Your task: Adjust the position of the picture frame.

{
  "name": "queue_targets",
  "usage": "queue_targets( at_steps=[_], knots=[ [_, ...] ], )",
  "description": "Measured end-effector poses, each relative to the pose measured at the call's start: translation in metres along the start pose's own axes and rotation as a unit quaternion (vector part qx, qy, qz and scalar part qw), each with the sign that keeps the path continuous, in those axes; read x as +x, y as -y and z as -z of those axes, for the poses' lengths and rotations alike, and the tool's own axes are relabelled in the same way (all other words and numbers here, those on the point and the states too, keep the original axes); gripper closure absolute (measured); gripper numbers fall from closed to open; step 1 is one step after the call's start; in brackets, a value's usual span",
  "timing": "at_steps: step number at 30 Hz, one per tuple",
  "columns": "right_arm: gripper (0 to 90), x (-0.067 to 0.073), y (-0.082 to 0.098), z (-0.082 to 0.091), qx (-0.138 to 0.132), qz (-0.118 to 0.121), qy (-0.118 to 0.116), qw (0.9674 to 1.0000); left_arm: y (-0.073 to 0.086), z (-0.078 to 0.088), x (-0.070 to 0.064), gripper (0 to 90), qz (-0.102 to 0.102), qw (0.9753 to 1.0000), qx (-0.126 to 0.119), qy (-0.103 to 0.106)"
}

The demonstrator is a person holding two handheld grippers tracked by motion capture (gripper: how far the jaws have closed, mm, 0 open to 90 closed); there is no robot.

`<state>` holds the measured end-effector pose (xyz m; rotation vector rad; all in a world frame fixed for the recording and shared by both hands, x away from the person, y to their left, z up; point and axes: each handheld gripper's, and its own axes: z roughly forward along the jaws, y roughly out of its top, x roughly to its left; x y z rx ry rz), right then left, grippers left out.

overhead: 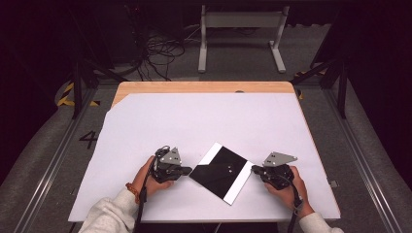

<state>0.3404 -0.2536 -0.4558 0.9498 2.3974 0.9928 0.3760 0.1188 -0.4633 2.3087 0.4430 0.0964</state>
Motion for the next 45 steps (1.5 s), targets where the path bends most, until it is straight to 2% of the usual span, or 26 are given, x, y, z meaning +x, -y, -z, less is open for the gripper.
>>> queue_targets(
  at_steps=[12, 21, 26, 31, 36, 45],
  knots=[
    [90.0, -0.003, -0.021, -0.024, -0.004, 0.001, 0.005, 1.0, 0.012, 0.011, -0.01, 89.9, -0.003, 1.0, 0.004, 0.008],
    [90.0, -0.002, -0.032, -0.036, -0.002, 0.011, 0.014, 0.9998, 0.019, 0.02, -0.022, 90.0, -0.019, 0.9996, 0.018, 0.01],
    [90.0, -0.001, -0.031, -0.036, -0.007, 0.01, 0.014, 0.9998, 0.022, 0.024, -0.024, 89.9, -0.021, 0.9996, 0.02, 0.006],
    [90.0, 0.006, -0.027, -0.031, -0.008, 0.014, -0.009, 0.9998, 0.023, 0.024, -0.025, 89.7, -0.023, 0.9995, 0.021, 0.007],
    [90.0, 0.007, -0.027, -0.03, -0.009, 0.012, -0.01, 0.9998, 0.022, 0.022, -0.027, 89.4, -0.023, 0.9993, 0.02, 0.023],
    [90.0, 0.001, -0.032, -0.036, -0.008, -0.003, 0.002, 1.0, 0.022, 0.02, -0.029, 89.9, -0.019, 0.9993, 0.014, 0.03]
  ],
)
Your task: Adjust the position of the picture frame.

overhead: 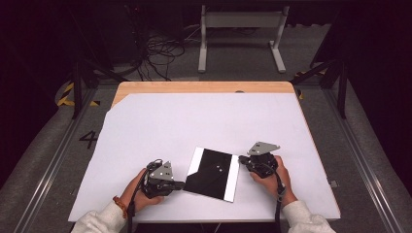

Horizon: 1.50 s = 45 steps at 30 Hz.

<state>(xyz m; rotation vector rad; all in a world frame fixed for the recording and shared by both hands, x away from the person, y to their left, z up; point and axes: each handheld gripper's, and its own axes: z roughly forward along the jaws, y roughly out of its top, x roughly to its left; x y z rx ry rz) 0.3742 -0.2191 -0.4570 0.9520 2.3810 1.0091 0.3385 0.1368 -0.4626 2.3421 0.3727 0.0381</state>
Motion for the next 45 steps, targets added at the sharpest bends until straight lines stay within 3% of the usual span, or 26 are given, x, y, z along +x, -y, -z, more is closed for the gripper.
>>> queue_targets(
  at_steps=[5, 8, 18, 23, 27, 30, 37, 45],
  knots=[
    [90.0, -0.005, 0.0, -0.003, -0.006, -0.014, -0.007, 0.9999, 0.001, 0.0, -0.001, 89.9, 0.003, 1.0, -0.003, 0.004],
    [90.0, -0.006, -0.003, -0.005, -0.004, -0.004, -0.006, 1.0, 0.001, -0.001, -0.001, 89.9, 0.004, 1.0, -0.003, 0.008],
    [90.0, -0.012, -0.01, -0.015, -0.008, -0.008, 0.003, 0.9999, 0.0, -0.002, -0.004, 89.8, -0.001, 0.9999, -0.001, 0.014],
    [90.0, -0.008, -0.008, -0.01, -0.007, -0.003, -0.001, 1.0, -0.001, -0.002, -0.004, 89.8, -0.01, 0.9999, 0.001, 0.011],
    [90.0, 0.009, 0.004, 0.005, -0.004, 0.029, -0.019, 0.9994, -0.002, -0.002, -0.006, 89.9, -0.019, 0.9998, 0.006, 0.005],
    [90.0, 0.019, 0.01, 0.017, -0.009, 0.036, -0.033, 0.9988, -0.001, -0.002, -0.006, 89.9, -0.014, 0.9999, 0.005, 0.005],
    [90.0, 0.057, 0.026, 0.055, -0.032, 0.049, -0.089, 0.9943, -0.001, -0.002, -0.006, 89.9, -0.009, 0.9999, 0.004, 0.005],
    [90.0, 0.093, 0.043, 0.061, -0.02, 0.089, -0.13, 0.9872, -0.001, -0.002, -0.005, 89.9, -0.008, 0.9999, 0.002, 0.007]
  ],
)
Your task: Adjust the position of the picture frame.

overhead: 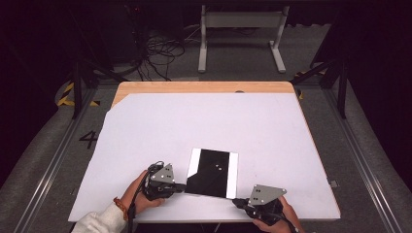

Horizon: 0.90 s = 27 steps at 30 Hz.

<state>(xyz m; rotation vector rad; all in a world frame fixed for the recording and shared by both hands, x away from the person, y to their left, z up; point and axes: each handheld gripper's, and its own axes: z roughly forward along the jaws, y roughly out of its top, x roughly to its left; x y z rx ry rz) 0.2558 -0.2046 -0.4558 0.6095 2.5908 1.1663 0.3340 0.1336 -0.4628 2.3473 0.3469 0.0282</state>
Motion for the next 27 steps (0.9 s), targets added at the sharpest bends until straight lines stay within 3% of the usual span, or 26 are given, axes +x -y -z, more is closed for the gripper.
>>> queue_targets(
  at_steps=[3, 10, 16, 27],
  knots=[
    [90.0, 0.001, 0.0, -0.004, 0.006, 0.01, 0.01, 0.9999, 0.0, 0.0, 0.001, 89.9, 0.002, 1.0, -0.001, 0.003],
    [90.0, -0.004, 0.002, -0.007, 0.008, 0.0, 0.026, 0.9996, 0.0, 0.0, 0.001, 89.8, 0.003, 1.0, -0.002, 0.005],
    [90.0, -0.003, 0.003, -0.007, 0.005, 0.018, 0.037, 0.9991, 0.0, -0.001, 0.0, 89.7, 0.004, 0.9999, -0.004, 0.011],
    [90.0, -0.01, 0.005, -0.005, 0.007, 0.007, 0.055, 0.9984, -0.003, -0.005, -0.002, 89.5, 0.002, 0.9998, -0.007, 0.019]
  ],
)
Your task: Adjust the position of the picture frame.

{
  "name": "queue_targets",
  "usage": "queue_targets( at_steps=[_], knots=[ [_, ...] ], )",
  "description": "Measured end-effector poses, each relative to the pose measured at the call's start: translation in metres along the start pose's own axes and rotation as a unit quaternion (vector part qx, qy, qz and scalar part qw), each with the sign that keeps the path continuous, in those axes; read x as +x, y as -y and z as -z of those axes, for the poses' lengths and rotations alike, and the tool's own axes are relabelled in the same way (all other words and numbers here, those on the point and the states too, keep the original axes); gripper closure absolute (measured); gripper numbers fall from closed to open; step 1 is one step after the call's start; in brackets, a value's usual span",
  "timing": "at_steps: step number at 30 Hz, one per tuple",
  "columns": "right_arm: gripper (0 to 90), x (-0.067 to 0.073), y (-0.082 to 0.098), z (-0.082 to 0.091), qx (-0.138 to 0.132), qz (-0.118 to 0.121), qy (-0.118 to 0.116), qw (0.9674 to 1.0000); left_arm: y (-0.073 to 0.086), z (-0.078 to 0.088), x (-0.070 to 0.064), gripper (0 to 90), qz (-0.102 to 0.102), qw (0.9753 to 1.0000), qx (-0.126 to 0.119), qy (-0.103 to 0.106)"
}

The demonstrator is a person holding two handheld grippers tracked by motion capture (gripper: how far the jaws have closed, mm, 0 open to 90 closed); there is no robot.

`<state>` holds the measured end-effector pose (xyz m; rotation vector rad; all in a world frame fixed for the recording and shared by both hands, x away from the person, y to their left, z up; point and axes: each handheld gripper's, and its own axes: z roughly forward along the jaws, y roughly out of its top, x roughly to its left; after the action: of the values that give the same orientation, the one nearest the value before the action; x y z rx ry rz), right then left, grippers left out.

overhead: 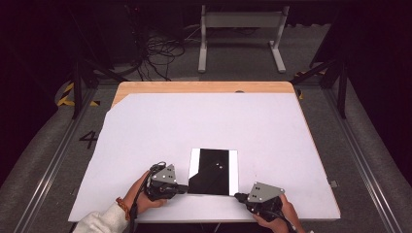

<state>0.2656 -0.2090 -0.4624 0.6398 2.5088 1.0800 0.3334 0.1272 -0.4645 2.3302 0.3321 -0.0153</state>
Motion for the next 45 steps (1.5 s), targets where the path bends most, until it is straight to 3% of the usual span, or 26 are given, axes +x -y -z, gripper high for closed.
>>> queue_targets(
  at_steps=[24, 45],
  knots=[
    [90.0, -0.015, 0.005, 0.002, 0.0, -0.02, 0.057, 0.9982, -0.014, -0.016, -0.005, 89.7, -0.003, 1.0, -0.004, 0.009],
    [90.0, -0.03, 0.002, -0.002, 0.004, -0.046, 0.07, 0.9965, -0.028, -0.029, -0.007, 89.8, -0.012, 0.9999, 0.0, 0.01]
  ],
)
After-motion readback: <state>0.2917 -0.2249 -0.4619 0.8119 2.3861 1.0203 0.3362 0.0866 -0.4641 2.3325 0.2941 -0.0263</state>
